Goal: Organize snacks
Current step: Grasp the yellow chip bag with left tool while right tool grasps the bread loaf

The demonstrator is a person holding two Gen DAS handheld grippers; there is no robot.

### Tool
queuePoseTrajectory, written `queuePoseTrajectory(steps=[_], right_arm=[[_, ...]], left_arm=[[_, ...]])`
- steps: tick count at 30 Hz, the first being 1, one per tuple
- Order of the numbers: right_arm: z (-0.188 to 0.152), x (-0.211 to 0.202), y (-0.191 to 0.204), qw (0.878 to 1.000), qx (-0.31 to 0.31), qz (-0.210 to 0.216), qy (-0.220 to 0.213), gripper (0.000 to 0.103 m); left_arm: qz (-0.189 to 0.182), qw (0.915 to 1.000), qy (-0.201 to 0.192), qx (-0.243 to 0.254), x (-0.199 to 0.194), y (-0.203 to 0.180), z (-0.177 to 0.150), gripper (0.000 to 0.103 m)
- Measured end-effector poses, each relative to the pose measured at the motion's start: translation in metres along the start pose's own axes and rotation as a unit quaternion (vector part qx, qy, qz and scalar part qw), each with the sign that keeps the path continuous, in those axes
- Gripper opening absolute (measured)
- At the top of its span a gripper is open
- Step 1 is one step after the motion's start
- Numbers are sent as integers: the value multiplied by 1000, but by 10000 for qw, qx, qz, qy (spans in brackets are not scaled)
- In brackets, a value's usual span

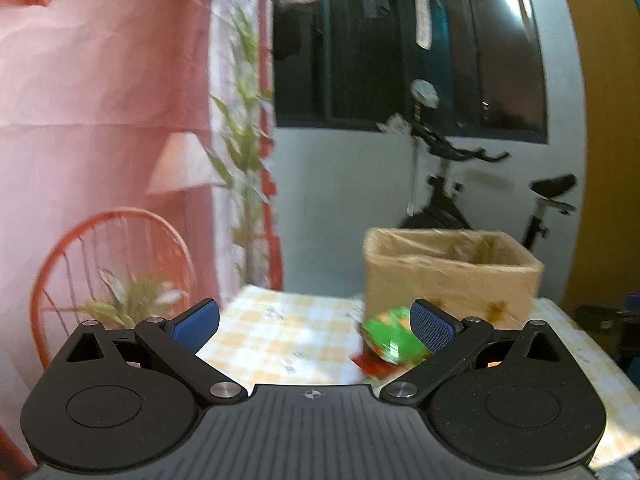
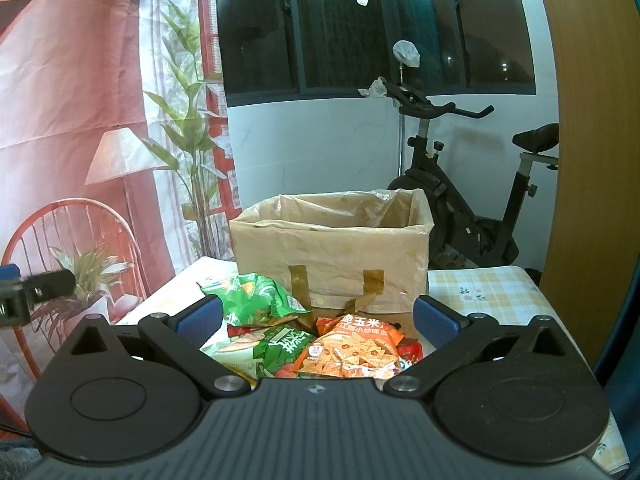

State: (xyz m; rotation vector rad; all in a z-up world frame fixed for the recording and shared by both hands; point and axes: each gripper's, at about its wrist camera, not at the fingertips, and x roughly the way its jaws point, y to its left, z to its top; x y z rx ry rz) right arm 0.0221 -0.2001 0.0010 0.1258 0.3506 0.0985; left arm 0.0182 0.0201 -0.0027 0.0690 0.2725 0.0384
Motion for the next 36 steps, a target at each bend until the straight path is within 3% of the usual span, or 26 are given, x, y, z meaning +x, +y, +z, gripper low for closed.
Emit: queuePoseTrajectory(steps=[4,9,16,24,32,36], right_arm=[[0,9,-6,9993,-28,-107,-366,103],[-12,38,-14,9972,-285,-189,-666,103],[-48,82,-22,9983,-436,-114,-382,103],[-95,115,-18,9977,-536,-22,404,103],[-112,133,-23,9949,-448,-118,897,103],[-120,141,-24,9928,-387,-120,1128,103]], left_arm=[[79,9999,113,37,25,5,-7,102],[-286,9985,441,150,67,-1,-32,101],[-945,9887,1141,237,121,-19,-72,97],[-1471,9720,1808,302,157,-25,-112,97],[-1698,9597,2230,185,177,-18,-133,96],[-1770,9579,2255,180,186,-20,-141,99]])
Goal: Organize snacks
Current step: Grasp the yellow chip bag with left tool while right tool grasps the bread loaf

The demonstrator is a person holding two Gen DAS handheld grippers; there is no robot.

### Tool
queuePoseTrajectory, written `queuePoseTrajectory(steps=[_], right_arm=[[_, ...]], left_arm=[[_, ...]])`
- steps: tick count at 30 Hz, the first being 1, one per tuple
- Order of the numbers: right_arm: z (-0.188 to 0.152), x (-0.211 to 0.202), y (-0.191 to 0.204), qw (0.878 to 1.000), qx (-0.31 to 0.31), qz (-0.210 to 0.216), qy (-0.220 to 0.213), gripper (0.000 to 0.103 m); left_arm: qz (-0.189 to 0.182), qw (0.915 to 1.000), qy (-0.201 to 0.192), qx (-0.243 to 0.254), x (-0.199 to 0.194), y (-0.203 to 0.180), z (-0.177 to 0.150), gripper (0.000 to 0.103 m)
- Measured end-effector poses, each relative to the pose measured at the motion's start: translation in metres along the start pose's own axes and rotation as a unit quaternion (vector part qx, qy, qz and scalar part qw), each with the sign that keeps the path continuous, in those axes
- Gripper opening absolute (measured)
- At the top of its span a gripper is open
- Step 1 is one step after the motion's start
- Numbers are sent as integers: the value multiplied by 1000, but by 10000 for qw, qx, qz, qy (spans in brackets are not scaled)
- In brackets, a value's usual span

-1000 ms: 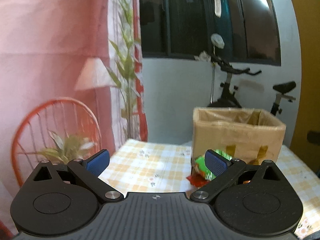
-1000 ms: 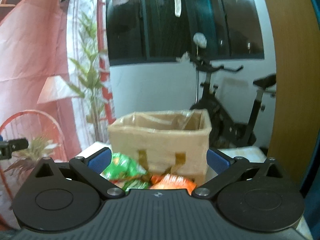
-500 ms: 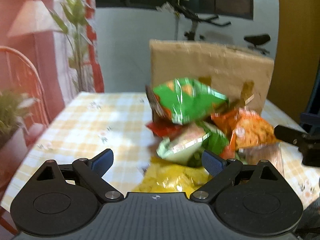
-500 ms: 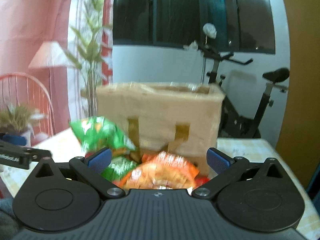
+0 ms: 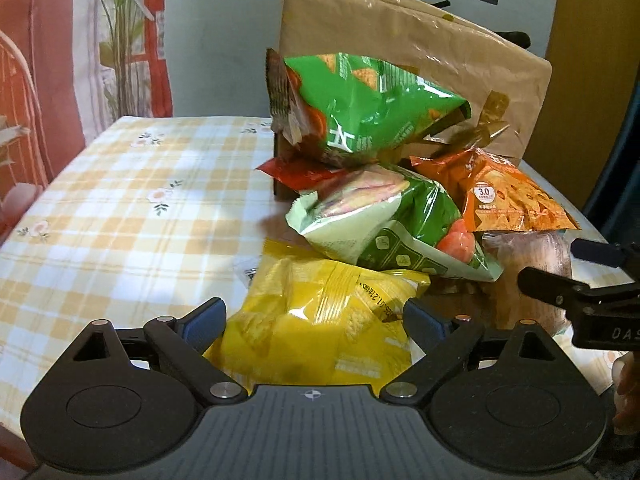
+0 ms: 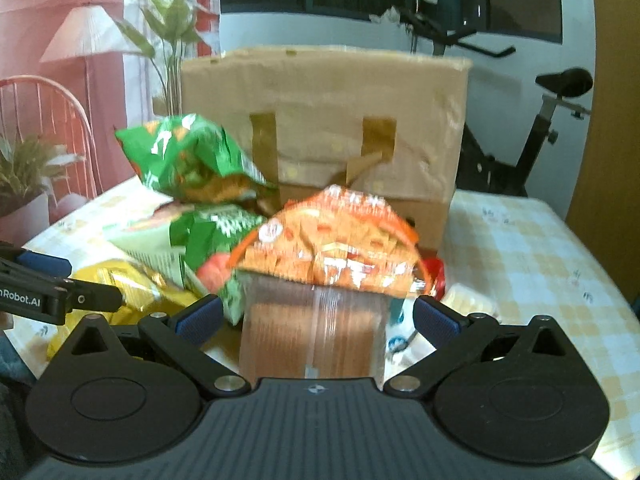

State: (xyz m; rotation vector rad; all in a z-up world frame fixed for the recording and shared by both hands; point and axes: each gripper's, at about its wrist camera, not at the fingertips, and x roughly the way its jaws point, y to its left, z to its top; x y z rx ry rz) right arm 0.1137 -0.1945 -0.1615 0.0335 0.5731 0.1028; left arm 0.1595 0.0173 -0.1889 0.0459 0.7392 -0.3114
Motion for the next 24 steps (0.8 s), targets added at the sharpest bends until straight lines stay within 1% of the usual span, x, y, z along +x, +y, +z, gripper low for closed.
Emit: queuePoseTrajectory(steps=[3,6,9,15,18,21,23,24], right_arm=[[-3,6,-2,9999,61,-16,104,103],[-7,10,-4,9997,127,-33,187,103],[-12,15,-6,9994,185,-15,294,103],[-18,28,-5,9987,185,73,466,99],[-20,32,-4,9985,166,72,526,92],[-20,28,-7,9986,222,147,451,86],[-20,24,-7,9987,221,179,433,80],[-20,23,-7,9986,231,177,431,79]], left_arm=[[50,10000,6,33,9,-3,0,103],[38,10000,-69,-28,12,-3,-4,103],[65,9999,-119,70,11,-7,-6,103],[77,9997,-167,141,10,-12,-8,103],[77,9997,-158,150,9,-13,-9,103],[95,9996,-151,234,7,-14,-11,102],[116,9991,-248,315,3,-16,-13,97],[162,9987,-303,381,0,-18,-14,93]])
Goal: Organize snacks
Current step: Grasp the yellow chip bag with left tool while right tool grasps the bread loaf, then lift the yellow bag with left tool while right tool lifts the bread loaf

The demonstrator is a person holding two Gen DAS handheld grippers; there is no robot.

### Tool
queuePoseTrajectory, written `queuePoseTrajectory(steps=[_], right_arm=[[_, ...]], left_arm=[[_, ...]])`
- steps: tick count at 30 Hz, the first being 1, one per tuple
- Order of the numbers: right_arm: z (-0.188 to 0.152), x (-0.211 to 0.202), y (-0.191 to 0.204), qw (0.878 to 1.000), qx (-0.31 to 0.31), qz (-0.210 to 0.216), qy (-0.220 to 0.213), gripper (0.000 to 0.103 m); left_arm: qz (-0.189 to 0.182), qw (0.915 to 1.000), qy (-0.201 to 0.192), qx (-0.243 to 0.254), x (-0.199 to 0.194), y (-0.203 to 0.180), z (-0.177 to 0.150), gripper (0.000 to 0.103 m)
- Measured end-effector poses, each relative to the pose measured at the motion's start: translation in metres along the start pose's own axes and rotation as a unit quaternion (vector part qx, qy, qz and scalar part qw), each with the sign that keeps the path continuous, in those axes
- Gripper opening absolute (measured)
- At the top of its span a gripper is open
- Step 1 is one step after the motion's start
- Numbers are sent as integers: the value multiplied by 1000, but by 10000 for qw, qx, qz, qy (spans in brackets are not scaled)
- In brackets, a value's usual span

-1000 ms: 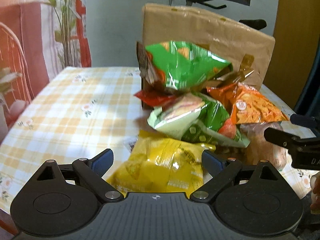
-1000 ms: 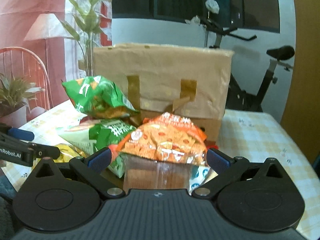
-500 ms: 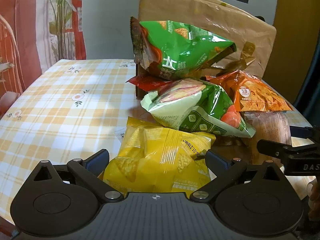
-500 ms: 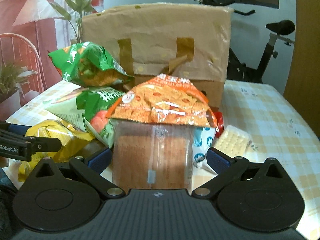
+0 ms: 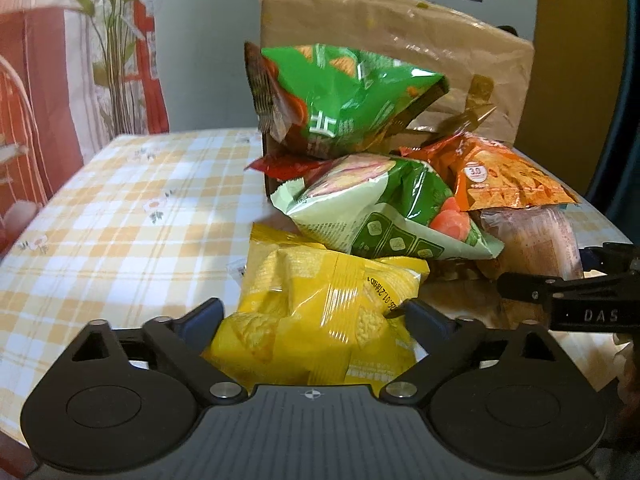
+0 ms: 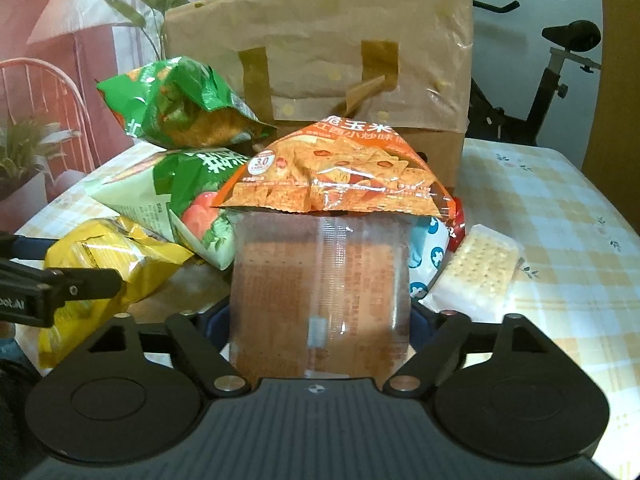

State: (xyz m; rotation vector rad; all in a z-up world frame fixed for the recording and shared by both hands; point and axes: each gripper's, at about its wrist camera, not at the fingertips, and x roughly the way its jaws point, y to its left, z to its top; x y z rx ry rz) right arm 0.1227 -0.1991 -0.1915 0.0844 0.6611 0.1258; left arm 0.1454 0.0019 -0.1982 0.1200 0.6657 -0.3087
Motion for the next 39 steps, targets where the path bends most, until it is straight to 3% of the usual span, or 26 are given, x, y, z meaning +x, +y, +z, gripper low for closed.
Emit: queuePoseTrajectory(steps=[3,7,33,39], right_arm=[[0,-3,-1,10000,61,39,31,77],[2,-10,-1,9999,72,78,-20,77],[12,-52,18,9968,-342,13,-722,76],[12,-54,16,9966,-275,-14,-776,76]], left_arm=[[69,9999,-79,121,-6,-3,0,86],[-8,9999,-119,78,-11,-1,0,84],[81,9948,-1014,-51,-57,3,1,83],[163,9943,-1047,-127,-58,5,1,83]])
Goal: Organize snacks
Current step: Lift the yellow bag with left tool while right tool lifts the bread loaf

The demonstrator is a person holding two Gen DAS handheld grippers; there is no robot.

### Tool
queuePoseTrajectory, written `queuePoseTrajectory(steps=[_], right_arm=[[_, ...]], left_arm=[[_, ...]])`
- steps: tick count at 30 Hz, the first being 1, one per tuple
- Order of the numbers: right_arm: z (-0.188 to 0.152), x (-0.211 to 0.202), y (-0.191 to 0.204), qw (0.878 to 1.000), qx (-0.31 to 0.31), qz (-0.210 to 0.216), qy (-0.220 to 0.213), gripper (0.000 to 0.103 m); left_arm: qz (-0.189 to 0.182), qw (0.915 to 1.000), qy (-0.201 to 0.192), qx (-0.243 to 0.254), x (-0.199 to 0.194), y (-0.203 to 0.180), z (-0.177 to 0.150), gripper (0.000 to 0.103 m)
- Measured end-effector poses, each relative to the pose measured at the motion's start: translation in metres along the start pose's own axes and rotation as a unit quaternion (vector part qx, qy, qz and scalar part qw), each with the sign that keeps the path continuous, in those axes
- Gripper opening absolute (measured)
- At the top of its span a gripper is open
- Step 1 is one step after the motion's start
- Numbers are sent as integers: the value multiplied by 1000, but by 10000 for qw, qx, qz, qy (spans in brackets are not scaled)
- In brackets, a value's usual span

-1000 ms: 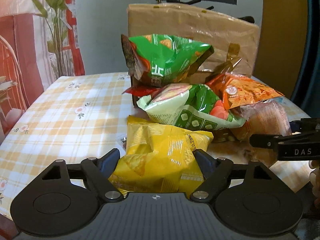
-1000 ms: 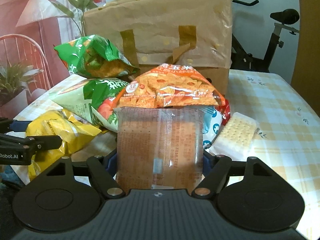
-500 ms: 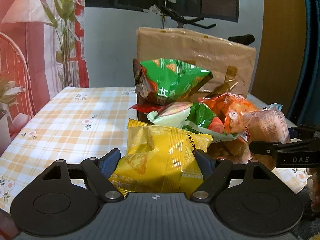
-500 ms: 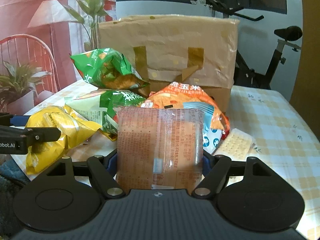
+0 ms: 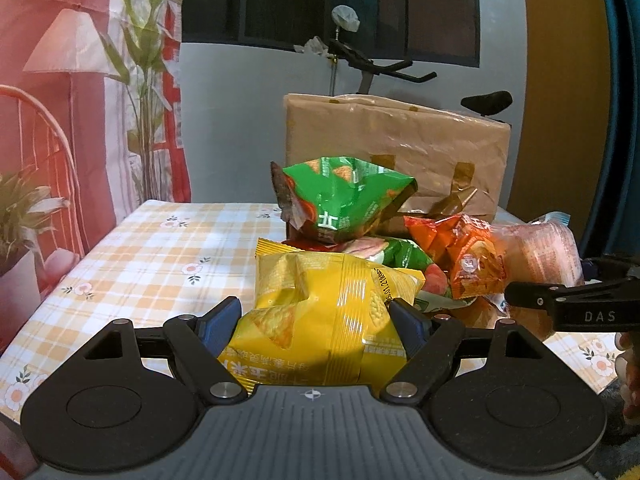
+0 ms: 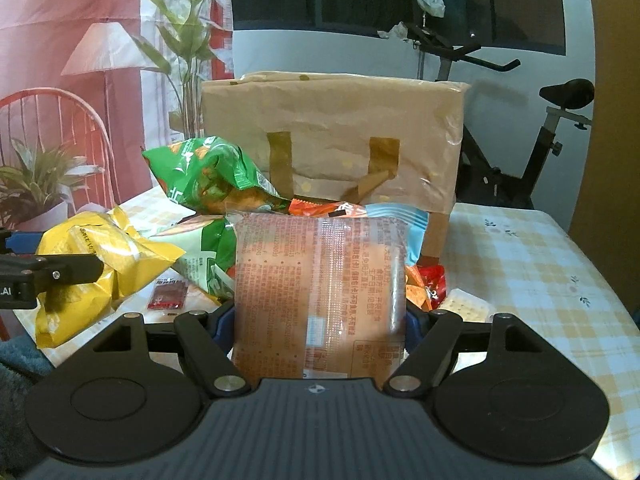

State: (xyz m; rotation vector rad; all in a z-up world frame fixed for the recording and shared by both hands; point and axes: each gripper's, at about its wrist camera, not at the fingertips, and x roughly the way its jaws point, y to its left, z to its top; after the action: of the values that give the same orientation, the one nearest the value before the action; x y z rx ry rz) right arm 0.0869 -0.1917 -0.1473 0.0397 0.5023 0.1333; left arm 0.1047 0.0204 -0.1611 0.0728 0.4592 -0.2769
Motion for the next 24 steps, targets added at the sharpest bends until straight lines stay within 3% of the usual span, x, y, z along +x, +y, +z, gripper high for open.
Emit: queuePoseTrajectory(steps=[6,10,17,24], right_arm=[[1,-3,-1,10000,-19,-16,-78,76],[3,-8,-4,9997,-24,-69,-249,76],[32,-15,-14,9981,-6,-88,-613,76],[84,-8,-36,9957,95,-74,-915,76]], left_arm=[[74,9999,-77,-17,-4,4,2,82],[200,9992,-327,-85,-16,12,15,83],[141,9960,-873,-101,-32,20,67,83],[-95,9932,-1145,-164,-9,13,133,83]])
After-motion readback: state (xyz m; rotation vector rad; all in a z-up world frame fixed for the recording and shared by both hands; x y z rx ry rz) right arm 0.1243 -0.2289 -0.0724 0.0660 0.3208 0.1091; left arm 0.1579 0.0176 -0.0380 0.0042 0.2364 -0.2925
